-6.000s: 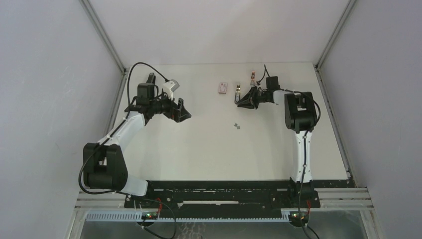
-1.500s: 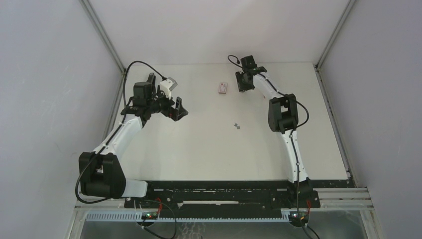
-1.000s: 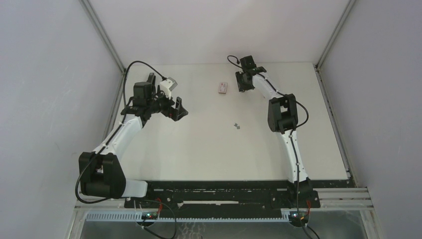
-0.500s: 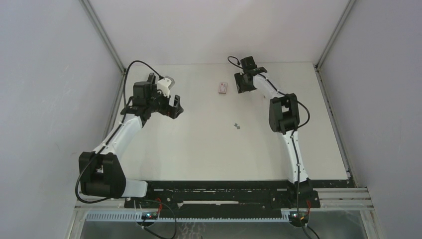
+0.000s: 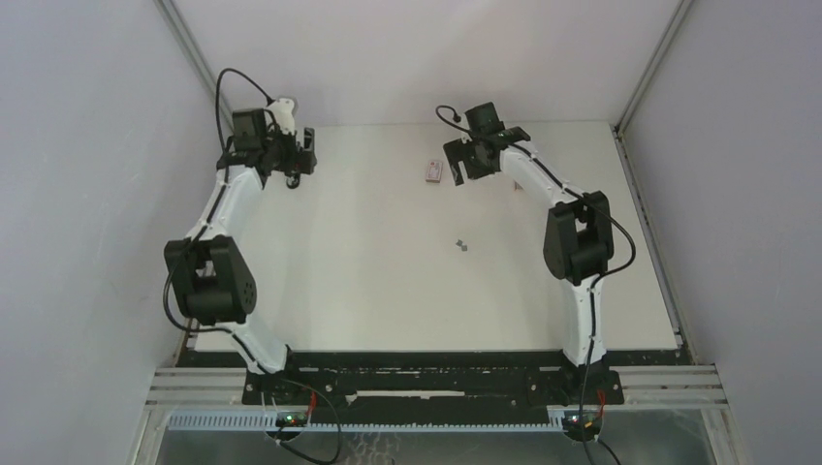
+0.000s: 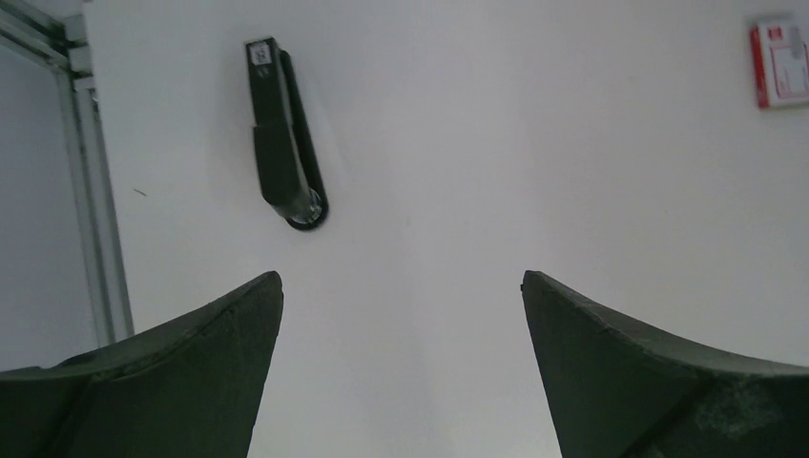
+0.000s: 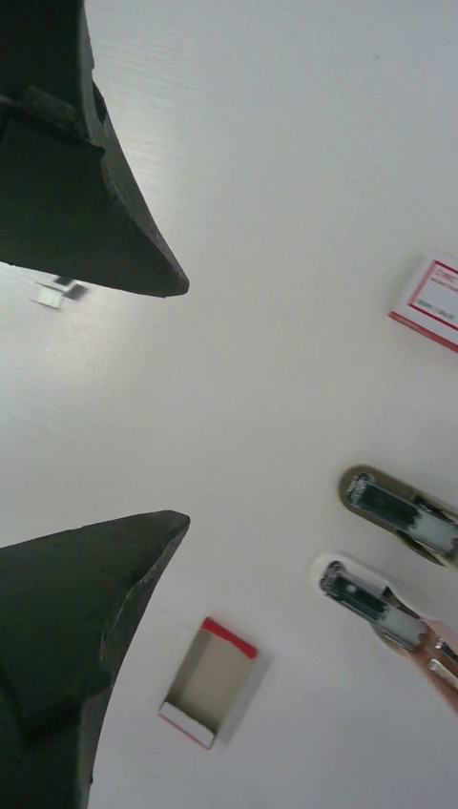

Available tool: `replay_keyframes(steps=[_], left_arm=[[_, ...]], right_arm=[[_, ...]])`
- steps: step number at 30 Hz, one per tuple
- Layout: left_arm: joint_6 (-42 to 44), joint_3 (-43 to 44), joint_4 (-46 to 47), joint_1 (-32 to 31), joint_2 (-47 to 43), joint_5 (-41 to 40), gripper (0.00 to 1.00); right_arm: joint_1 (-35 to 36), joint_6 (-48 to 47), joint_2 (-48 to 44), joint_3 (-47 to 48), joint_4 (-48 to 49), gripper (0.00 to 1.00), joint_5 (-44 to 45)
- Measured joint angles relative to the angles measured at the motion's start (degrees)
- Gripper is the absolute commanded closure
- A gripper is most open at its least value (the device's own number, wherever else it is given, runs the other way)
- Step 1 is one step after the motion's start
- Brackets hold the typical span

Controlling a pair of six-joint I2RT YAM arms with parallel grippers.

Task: Unload the staples from the stapler
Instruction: Place the stapler at the center of the board, then move the stapler to the center of the board.

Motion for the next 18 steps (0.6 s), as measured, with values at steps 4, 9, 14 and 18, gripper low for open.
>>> replay_keyframes(steps=[4, 9, 14, 18], left_arm=[[-1.44, 12.44, -3.89, 1.84, 9.14, -1.75, 0.0], [-2.62, 28.48, -9.81, 3.41, 20.94, -4.83, 0.0], [-2.93, 37.77, -15.1, 3.91, 29.46, -7.89, 0.03], [-3.63, 39.65, -17.97, 3.89, 33.55, -9.2, 0.08]], right_arm=[[0.46, -1.79, -5.6, -5.68, 0.28, 0.06, -0.94], [0.5, -3.85, -11.19, -10.93, 0.17, 0.0, -3.3], [0.5, -5.53, -17.2, -15.58, 0.26, 0.0, -6.01], [0.5, -6.75, -21.31, -18.8, 0.33, 0.0, -7.52]])
